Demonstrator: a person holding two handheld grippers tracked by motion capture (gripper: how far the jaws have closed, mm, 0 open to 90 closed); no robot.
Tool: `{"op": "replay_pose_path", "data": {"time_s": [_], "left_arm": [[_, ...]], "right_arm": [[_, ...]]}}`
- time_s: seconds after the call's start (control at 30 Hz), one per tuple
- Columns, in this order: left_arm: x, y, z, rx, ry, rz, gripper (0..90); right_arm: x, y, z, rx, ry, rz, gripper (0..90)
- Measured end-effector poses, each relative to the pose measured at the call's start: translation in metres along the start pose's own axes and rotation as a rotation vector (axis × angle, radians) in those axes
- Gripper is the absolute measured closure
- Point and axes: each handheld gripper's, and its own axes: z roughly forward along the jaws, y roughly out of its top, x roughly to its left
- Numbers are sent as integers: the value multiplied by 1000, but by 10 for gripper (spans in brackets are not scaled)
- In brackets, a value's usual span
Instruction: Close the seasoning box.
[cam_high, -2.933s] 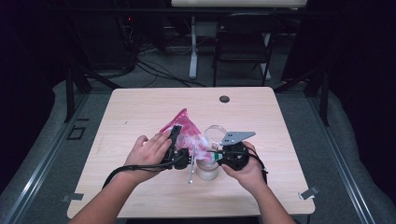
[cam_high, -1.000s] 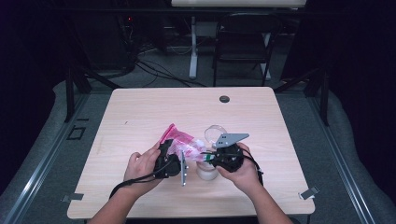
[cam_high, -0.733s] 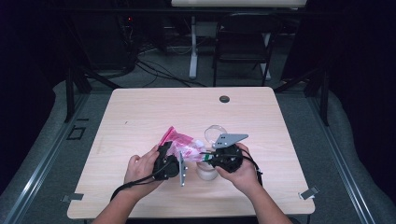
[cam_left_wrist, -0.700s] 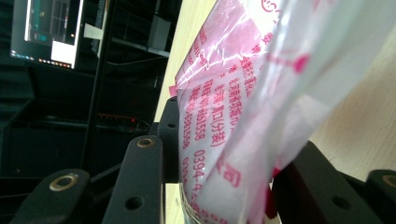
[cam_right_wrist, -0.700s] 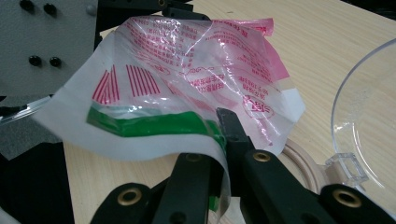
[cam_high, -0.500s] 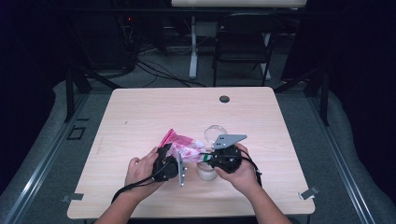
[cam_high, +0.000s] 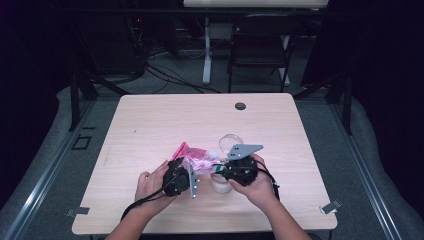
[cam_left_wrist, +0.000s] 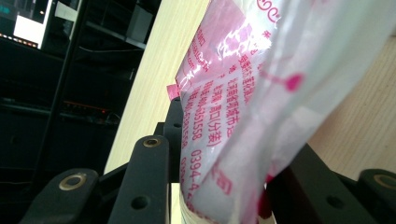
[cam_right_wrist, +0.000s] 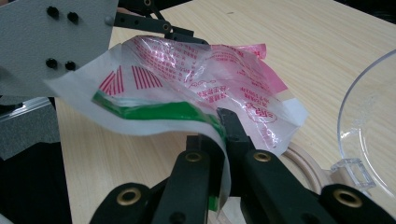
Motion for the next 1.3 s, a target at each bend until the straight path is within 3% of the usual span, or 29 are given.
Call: {"op": "replay_pose_path", "data": {"time_s": [0.4,0.5,0.53,0.67,0.83,1.13,1.3], "left_arm": [[-2,-5,5,-17,-46,-71,711],[-5,-6,7,-29,-49,-91,717],[-4,-7,7,-22,-50,-82,718],[-6,-9,10,-52,-77,-155,722],[-8,-12,13,-64,-93,-188,723],[-10,-17,16,-80,-127,-239,723],[-11,-22,18,-90,-168,-289,722]], "right_arm": [[0,0,0,-10,4,7,878],[0,1,1,-16,7,7,804],[0,1,2,-16,7,10,780],[0,1,2,-31,-14,4,660],[-1,2,2,-56,-1,22,539],[-1,2,0,-85,-18,29,464],[-3,3,-4,-113,-17,42,456]]}}
